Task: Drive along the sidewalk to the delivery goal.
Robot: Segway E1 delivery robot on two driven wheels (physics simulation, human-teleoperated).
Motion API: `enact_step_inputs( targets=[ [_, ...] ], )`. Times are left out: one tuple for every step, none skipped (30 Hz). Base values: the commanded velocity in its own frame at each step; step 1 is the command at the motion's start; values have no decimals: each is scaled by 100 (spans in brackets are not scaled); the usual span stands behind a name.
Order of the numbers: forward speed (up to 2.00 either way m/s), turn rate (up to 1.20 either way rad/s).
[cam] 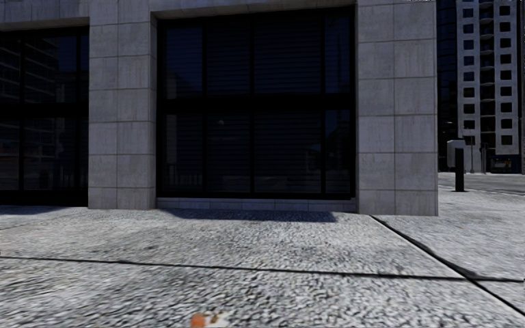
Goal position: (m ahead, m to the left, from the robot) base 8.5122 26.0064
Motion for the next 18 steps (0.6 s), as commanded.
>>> enact_step_inputs(
  targets=[
    [121, 49],
    [121, 49],
    [121, 49],
    [121, 49],
    [121, 49],
    [121, 49],
    [121, 49],
    [121, 49],
    [121, 49],
    [121, 49],
    [121, 49],
    [121, 49],
    [121, 50],
    [121, 50],
    [121, 50],
    [121, 50],
    [121, 50],
    [121, 50]
  ],
)
